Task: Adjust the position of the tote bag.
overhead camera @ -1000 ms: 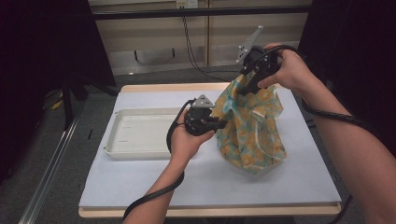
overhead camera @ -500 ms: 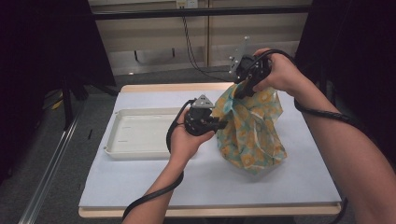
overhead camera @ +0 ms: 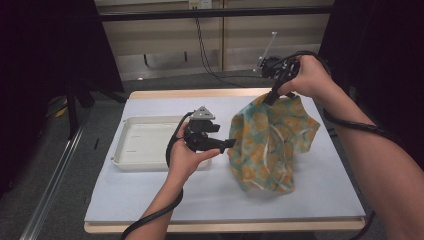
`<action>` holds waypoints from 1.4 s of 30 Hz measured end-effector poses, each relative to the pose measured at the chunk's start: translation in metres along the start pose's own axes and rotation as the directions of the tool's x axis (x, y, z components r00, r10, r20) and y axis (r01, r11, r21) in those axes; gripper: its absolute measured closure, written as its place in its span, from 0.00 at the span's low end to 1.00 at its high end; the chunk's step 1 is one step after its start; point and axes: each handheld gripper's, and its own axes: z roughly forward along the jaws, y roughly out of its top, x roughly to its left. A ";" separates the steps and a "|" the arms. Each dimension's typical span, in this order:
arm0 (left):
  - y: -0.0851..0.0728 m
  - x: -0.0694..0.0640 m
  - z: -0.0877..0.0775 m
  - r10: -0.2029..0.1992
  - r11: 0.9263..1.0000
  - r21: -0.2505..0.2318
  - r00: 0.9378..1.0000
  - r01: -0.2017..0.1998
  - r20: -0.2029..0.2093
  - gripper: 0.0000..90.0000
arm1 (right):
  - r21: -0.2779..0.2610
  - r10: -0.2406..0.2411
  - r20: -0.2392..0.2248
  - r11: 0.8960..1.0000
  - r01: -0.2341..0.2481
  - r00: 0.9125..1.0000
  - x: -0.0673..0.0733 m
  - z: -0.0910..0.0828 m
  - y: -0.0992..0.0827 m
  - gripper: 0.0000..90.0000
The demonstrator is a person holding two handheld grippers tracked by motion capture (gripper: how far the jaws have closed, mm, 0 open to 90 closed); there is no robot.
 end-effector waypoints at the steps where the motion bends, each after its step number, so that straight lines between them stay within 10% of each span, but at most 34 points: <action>1: -0.002 0.001 -0.001 -0.003 1.000 0.000 1.000 0.003 -0.005 0.22 | -0.013 0.024 -0.026 1.000 -0.024 0.999 0.000 -0.003 -0.001 1.00; 7: -0.009 0.005 -0.007 -0.013 1.000 0.013 1.000 0.013 -0.001 0.19 | -0.012 0.138 -0.054 0.990 -0.139 0.989 -0.001 -0.011 -0.010 1.00; 14: -0.017 0.006 -0.008 -0.017 1.000 0.011 1.000 0.017 0.008 0.17 | 0.004 0.120 -0.031 0.993 -0.120 0.992 0.003 -0.008 -0.017 1.00; 33: -0.042 0.017 -0.007 -0.057 0.998 0.023 0.998 0.056 0.038 0.17 | -0.046 -0.138 -0.023 0.989 0.137 0.990 0.002 -0.021 -0.012 1.00; 42: -0.030 0.013 -0.007 -0.035 0.999 0.027 0.998 0.033 0.055 0.18 | -0.046 0.016 -0.008 0.999 -0.017 1.000 0.006 -0.016 -0.032 0.54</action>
